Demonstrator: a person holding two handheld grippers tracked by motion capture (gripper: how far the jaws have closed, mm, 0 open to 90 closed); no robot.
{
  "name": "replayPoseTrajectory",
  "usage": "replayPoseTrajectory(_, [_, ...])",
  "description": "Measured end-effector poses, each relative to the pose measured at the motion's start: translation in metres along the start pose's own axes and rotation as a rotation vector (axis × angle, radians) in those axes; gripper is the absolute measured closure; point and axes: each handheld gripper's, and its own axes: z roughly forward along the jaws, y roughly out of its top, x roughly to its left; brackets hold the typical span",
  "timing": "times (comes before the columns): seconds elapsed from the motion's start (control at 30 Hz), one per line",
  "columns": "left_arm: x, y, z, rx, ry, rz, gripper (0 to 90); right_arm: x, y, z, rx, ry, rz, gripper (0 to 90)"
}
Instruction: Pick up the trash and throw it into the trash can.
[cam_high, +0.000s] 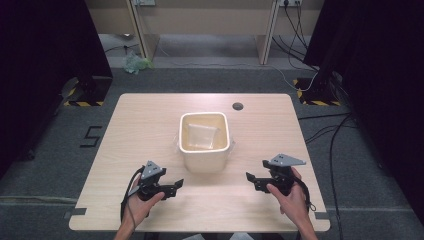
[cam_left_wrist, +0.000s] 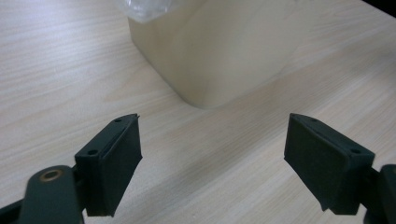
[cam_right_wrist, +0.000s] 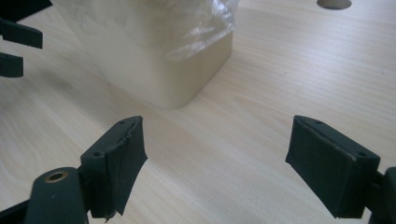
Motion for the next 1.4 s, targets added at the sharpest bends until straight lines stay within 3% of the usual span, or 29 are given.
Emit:
replayPoseTrajectory(0.2, [0.001,-0.013,0.009,0.056,0.014,0.017,17.8,0.002,-0.010,0.008,0.038,0.000,-0.006,18.6])
replayPoseTrajectory(0.37, [0.003,-0.016,0.012,0.079,0.049,0.045,17.7,0.002,-0.019,0.012,0.068,-0.004,-0.007,18.3])
replayPoseTrajectory(0.67, [0.000,-0.022,0.021,0.127,0.068,0.085,16.4,-0.001,-0.034,0.013,0.101,-0.013,-0.007,18.2])
replayPoseTrajectory(0.9, [-0.004,-0.027,0.020,0.110,0.073,0.112,14.7,-0.006,-0.044,0.008,0.112,-0.034,0.004,18.2])
replayPoseTrajectory(1.13, [-0.006,-0.032,0.014,0.109,0.083,0.105,14.4,-0.011,-0.054,0.002,0.110,-0.053,0.026,18.8])
replayPoseTrajectory(1.4, [-0.011,-0.034,0.012,0.109,0.097,0.094,13.5,-0.015,-0.066,0.001,0.130,-0.080,0.020,19.3])
